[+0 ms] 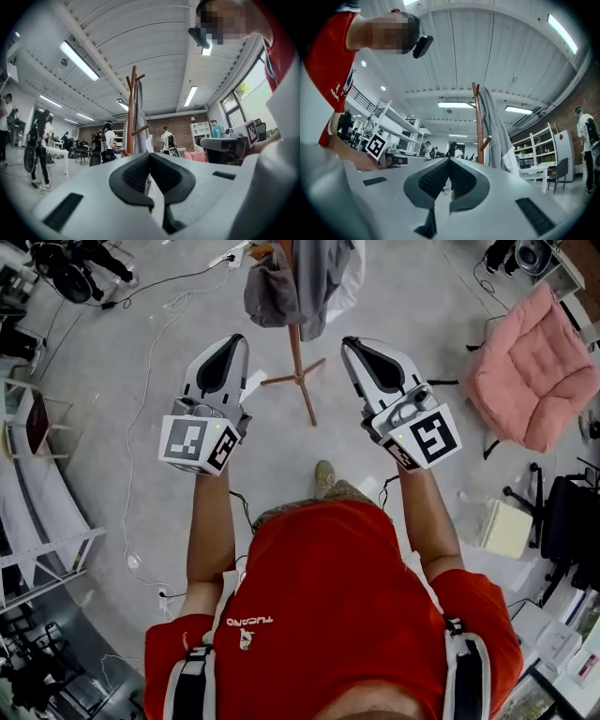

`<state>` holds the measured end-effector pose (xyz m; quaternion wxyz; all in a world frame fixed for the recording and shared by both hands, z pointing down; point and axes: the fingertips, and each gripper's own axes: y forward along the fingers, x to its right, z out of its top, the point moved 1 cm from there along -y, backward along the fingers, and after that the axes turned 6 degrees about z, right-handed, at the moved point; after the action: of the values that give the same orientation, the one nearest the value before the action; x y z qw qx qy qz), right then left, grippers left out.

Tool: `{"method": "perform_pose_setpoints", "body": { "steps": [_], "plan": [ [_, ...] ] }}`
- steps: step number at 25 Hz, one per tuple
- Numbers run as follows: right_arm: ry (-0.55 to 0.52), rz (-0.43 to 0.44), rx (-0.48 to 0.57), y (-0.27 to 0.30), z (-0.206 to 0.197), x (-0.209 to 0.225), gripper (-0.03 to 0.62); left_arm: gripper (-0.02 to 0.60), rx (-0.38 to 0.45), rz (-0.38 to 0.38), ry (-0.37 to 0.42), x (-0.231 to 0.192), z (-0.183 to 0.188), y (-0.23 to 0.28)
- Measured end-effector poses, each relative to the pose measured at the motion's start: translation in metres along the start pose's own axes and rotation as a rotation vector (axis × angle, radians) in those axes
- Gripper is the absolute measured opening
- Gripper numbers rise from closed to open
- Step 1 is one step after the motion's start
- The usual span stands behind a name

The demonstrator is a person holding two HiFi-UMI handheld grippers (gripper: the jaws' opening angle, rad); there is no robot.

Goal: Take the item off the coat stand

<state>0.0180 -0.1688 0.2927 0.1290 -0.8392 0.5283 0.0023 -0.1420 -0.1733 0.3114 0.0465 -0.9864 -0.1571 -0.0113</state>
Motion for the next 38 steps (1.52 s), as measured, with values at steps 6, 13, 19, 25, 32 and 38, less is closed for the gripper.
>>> {"method": "perform_pose_setpoints", "body": {
  "steps": [6,13,19,25,32,38],
  "plan": [
    [0.02,0.072,-0.018,0.018,-0.015,0.049,0.025,0.011,-0.003,0.077,0.027,-0.019,-0.004,0.053],
    [0.049,0.085,-0.018,0.04,-0.033,0.084,0.025,0.014,-0.045,0.116,0.052,-0.045,-0.022,0.095],
    [0.054,0.059,-0.043,0.049,-0.045,0.097,0.025,0.14,-0.084,0.105,0.047,-0.066,-0.047,0.125],
    [0.053,0.028,-0.073,0.06,-0.054,0.106,0.025,0.222,-0.133,0.072,0.043,-0.086,-0.073,0.16],
    [0.053,-0.021,-0.103,0.065,-0.063,0.116,0.025,0.229,-0.217,0.027,0.062,-0.099,-0.108,0.191],
    [0.055,-0.05,-0.134,0.064,-0.072,0.116,0.025,0.179,-0.228,-0.015,0.04,-0.099,-0.127,0.203]
  ]
}}
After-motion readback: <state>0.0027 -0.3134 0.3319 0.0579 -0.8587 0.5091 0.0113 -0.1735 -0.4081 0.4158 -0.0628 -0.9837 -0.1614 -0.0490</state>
